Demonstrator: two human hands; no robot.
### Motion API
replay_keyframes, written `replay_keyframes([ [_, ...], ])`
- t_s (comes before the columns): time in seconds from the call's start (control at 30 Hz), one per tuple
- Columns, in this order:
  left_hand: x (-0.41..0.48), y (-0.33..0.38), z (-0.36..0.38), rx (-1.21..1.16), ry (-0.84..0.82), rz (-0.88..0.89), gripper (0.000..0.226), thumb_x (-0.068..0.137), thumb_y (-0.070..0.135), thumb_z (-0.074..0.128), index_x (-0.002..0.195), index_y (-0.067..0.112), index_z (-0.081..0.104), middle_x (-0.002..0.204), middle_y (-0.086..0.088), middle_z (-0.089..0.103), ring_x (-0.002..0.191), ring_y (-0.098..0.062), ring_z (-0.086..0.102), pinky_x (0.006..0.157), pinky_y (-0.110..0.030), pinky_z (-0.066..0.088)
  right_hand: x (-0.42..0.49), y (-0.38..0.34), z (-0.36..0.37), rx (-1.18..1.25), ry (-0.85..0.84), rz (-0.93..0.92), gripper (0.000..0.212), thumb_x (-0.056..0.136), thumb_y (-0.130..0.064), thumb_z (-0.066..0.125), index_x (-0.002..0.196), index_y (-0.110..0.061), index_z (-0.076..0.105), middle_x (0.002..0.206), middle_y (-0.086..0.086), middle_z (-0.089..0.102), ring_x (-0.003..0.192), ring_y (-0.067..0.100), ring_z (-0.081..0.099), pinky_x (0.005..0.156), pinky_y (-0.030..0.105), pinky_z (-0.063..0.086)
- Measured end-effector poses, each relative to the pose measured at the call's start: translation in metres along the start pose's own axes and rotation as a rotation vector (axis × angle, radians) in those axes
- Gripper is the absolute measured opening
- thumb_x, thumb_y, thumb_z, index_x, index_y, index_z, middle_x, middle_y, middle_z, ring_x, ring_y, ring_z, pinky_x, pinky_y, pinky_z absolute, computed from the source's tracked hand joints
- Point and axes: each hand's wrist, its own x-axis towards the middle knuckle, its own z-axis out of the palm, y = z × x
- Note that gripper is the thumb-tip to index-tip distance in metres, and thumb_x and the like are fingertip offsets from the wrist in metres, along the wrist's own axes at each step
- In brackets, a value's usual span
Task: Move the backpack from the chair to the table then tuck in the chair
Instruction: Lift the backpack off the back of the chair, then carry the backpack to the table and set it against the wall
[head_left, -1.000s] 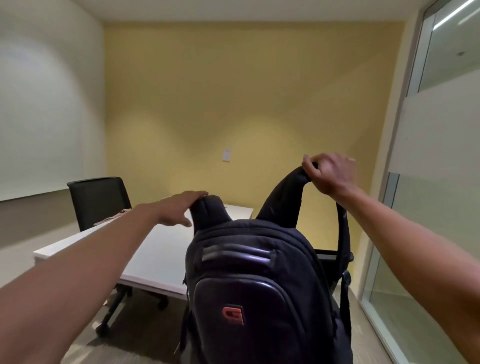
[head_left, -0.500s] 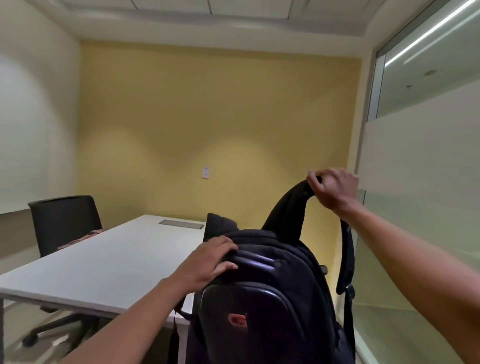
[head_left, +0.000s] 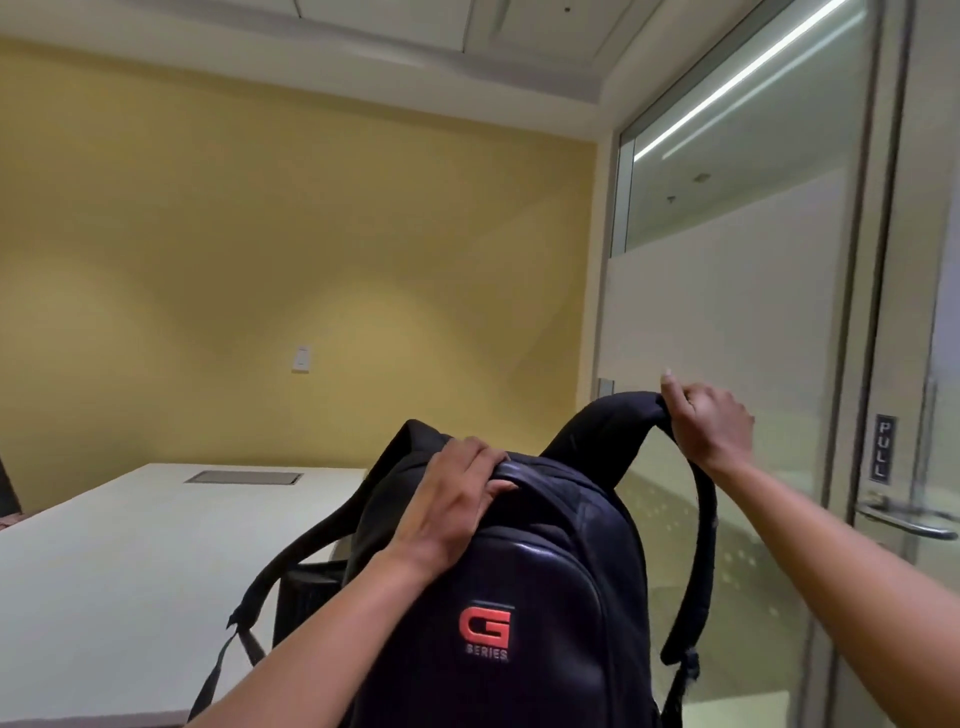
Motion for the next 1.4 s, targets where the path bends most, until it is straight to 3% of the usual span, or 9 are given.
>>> replay_keyframes([
  [0.17,0.026,0.03,0.019,0.025,-0.008,0.111,0.031,0.085,0.026,0.051,0.094,0.0,0.065,0.087,-0.014,0.066,0.077,-0.03,0.062,0.067,-0.036,0.051,-0.047,0.009,-0.026,0.041,0.082,-0.162,0.051,0.087,-0.048,0.035,0.09,-0.009,0.067,0.086,0.014,0.067,0.08,0.028,0.057,0.073,0.042,0.041],
  [0.33,0.056,0.061,0.032,0.038,-0.004,0.237,0.035,0.081,0.029,0.043,0.09,0.005,0.067,0.082,-0.009,0.068,0.071,-0.025,0.064,0.06,-0.026,0.05,-0.098,-0.002,-0.022,0.126,-0.165,-0.329,0.041,0.081,-0.035,0.059,0.113,-0.009,0.06,0.108,0.008,0.066,0.098,0.024,0.06,0.085,0.042,0.046],
  [0.57,0.073,0.087,0.06,-0.105,-0.024,0.283,0.034,0.083,0.028,0.05,0.097,0.0,0.064,0.088,-0.015,0.066,0.077,-0.03,0.063,0.066,-0.034,0.052,-0.084,0.015,-0.037,-0.066,0.007,-0.202,0.026,0.068,0.004,0.073,0.09,0.002,0.059,0.086,0.02,0.061,0.077,0.038,0.056,0.069,0.045,0.045],
  [0.8,0.073,0.083,0.105,-0.127,-0.073,0.302,0.039,0.081,0.038,0.058,0.103,0.005,0.063,0.094,-0.009,0.068,0.085,-0.025,0.064,0.075,-0.033,0.05,-0.082,0.047,-0.044,-0.289,0.075,-0.321,0.035,0.053,0.001,0.083,0.079,0.001,0.059,0.075,0.018,0.062,0.066,0.037,0.059,0.062,0.043,0.048],
  [0.87,0.073,0.083,0.123,-0.19,-0.127,0.255,0.051,0.078,0.036,0.068,0.116,0.004,0.057,0.111,-0.012,0.064,0.102,-0.027,0.061,0.086,-0.036,0.048,-0.082,0.059,-0.045,-0.35,0.065,-0.347,0.037,0.052,-0.003,0.084,0.079,-0.001,0.059,0.075,0.016,0.063,0.065,0.034,0.059,0.064,0.039,0.045],
  [1.03,0.083,0.099,0.164,-0.282,-0.185,0.186,0.072,0.088,0.046,0.049,0.143,0.009,0.023,0.149,-0.009,0.033,0.137,-0.022,0.031,0.112,-0.035,0.023,-0.069,0.09,-0.05,-0.498,0.03,-0.351,0.022,0.07,-0.021,0.068,0.087,-0.008,0.063,0.083,0.011,0.068,0.071,0.03,0.064,0.078,0.039,0.039],
  [1.13,0.099,0.115,0.185,-0.275,-0.207,0.209,0.07,0.09,0.048,0.044,0.144,0.009,0.022,0.151,-0.009,0.031,0.137,-0.021,0.031,0.113,-0.036,0.022,-0.06,0.113,-0.057,-0.543,-0.053,-0.31,0.036,0.077,-0.031,0.044,0.096,-0.011,0.068,0.093,0.008,0.073,0.08,0.025,0.069,0.087,0.042,0.049],
  [1.27,0.118,0.126,0.223,-0.218,-0.282,0.238,0.061,0.092,0.045,0.04,0.142,0.012,0.028,0.147,-0.006,0.039,0.133,-0.019,0.037,0.112,-0.035,0.019,-0.047,0.147,-0.055,-0.534,-0.137,-0.244,0.044,0.076,-0.033,0.041,0.104,-0.011,0.067,0.1,0.008,0.073,0.084,0.023,0.07,0.086,0.051,0.049],
  [1.4,0.135,0.123,0.262,-0.156,-0.357,0.228,0.058,0.093,0.046,0.037,0.14,0.015,0.032,0.138,-0.006,0.049,0.127,-0.02,0.043,0.111,-0.035,0.02,-0.032,0.187,-0.037,-0.485,-0.187,-0.256,0.044,0.077,-0.038,0.042,0.104,-0.013,0.067,0.094,0.006,0.074,0.078,0.021,0.071,0.078,0.042,0.053],
])
